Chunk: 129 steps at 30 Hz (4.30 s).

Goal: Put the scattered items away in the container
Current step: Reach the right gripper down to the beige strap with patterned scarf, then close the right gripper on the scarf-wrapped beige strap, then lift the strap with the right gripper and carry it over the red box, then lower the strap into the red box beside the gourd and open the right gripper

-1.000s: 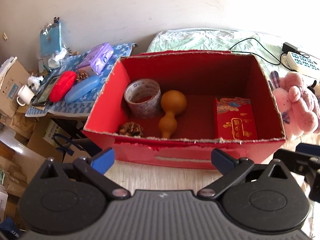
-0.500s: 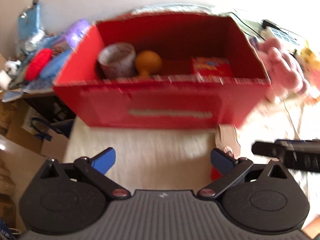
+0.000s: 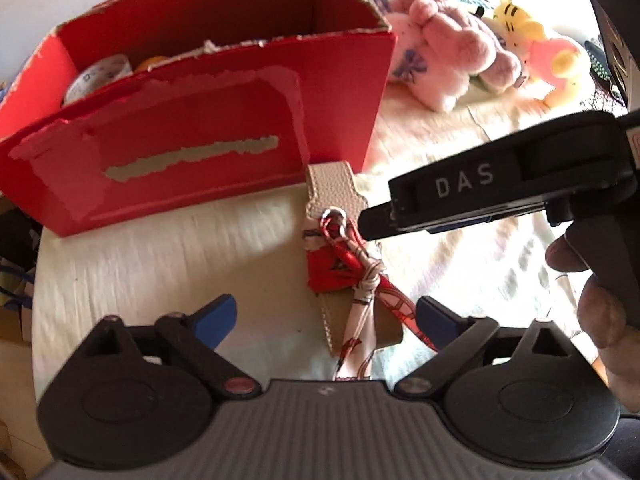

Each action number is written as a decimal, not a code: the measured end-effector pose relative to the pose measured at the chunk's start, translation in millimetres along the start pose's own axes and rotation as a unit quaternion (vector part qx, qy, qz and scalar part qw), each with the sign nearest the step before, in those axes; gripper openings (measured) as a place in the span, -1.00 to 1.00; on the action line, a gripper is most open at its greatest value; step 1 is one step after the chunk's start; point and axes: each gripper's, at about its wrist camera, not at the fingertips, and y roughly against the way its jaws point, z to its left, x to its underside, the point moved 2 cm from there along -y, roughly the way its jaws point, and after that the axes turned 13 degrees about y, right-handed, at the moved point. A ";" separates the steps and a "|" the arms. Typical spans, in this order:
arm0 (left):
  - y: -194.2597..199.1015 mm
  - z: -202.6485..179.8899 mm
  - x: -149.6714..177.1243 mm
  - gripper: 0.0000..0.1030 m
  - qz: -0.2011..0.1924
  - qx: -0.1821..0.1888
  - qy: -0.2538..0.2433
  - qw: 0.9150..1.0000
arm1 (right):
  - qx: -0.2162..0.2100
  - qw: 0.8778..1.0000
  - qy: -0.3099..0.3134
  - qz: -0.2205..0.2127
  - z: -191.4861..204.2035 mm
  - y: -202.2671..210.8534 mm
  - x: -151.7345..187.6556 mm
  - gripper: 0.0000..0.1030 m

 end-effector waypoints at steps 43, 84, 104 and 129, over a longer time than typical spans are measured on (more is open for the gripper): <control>14.9 17.0 -1.9 -0.02 0.016 0.064 -0.004 0.998 | -0.109 0.994 0.007 0.029 15.4 -3.7 -3.7 -0.36; 55.8 61.8 -181.6 -0.08 -0.080 0.094 -0.066 0.990 | -0.049 0.993 0.064 -0.089 88.0 20.0 -163.0 -0.36; -38.9 80.2 -187.4 -0.08 0.072 0.100 -0.027 0.992 | -0.021 0.993 0.092 0.073 69.5 -63.0 -179.9 -0.36; -61.0 77.8 -176.3 0.22 0.129 0.107 -0.010 0.986 | 0.013 0.984 0.134 0.119 68.3 -72.4 -189.5 -0.17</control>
